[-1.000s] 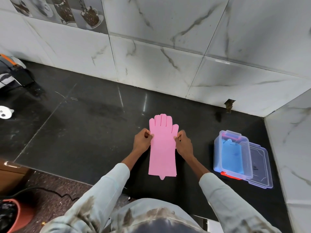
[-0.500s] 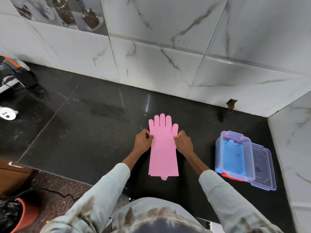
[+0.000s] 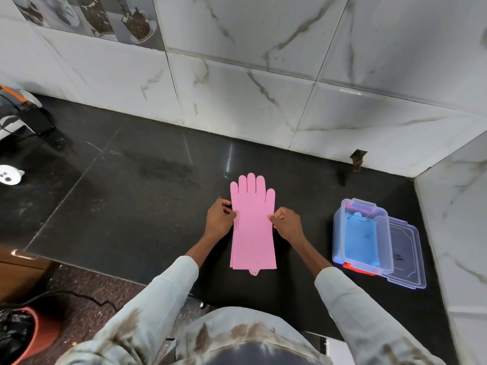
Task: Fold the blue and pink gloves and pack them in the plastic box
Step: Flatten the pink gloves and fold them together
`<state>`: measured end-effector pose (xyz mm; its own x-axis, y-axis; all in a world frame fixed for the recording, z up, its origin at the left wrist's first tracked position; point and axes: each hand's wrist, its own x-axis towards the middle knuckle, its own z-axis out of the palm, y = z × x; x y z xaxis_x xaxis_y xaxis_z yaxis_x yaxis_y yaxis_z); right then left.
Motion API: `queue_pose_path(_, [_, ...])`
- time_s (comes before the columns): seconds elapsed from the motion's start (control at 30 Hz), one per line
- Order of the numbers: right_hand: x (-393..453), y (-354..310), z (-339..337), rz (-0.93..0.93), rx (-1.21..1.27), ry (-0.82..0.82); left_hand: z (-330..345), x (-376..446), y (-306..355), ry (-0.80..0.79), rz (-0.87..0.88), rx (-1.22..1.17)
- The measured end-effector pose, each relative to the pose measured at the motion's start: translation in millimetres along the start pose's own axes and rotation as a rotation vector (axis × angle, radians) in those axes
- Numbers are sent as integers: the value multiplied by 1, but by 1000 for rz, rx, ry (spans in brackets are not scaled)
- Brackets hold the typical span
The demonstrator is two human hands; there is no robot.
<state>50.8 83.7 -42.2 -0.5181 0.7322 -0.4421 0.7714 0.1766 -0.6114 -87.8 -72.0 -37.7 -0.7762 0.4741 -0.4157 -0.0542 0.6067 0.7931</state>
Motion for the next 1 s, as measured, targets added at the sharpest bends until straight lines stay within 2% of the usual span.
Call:
queue_pose_path(0.1, [-5, 3, 1, 2, 20, -13, 0, -4, -6, 40, -26, 66])
queue_pose_path(0.3, [-15, 7, 3, -1, 47, -38, 1, -18, -15, 6, -52, 276])
queue_pose_path(0.57, [-23, 14, -2, -15, 156, -131, 5, -22, -18, 58, -55, 262])
queue_pose_path(0.8, [-30, 20, -3, -75, 120, -152, 5, -26, -17, 82, -24, 328])
queue_pose_path(0.9, [-31, 21, -1, -108, 88, -135, 5, -29, -14, 83, -68, 368])
queue_pose_path(1.0, [-32, 21, 0, -149, 33, -120, 2, -29, -8, 11, -183, 402])
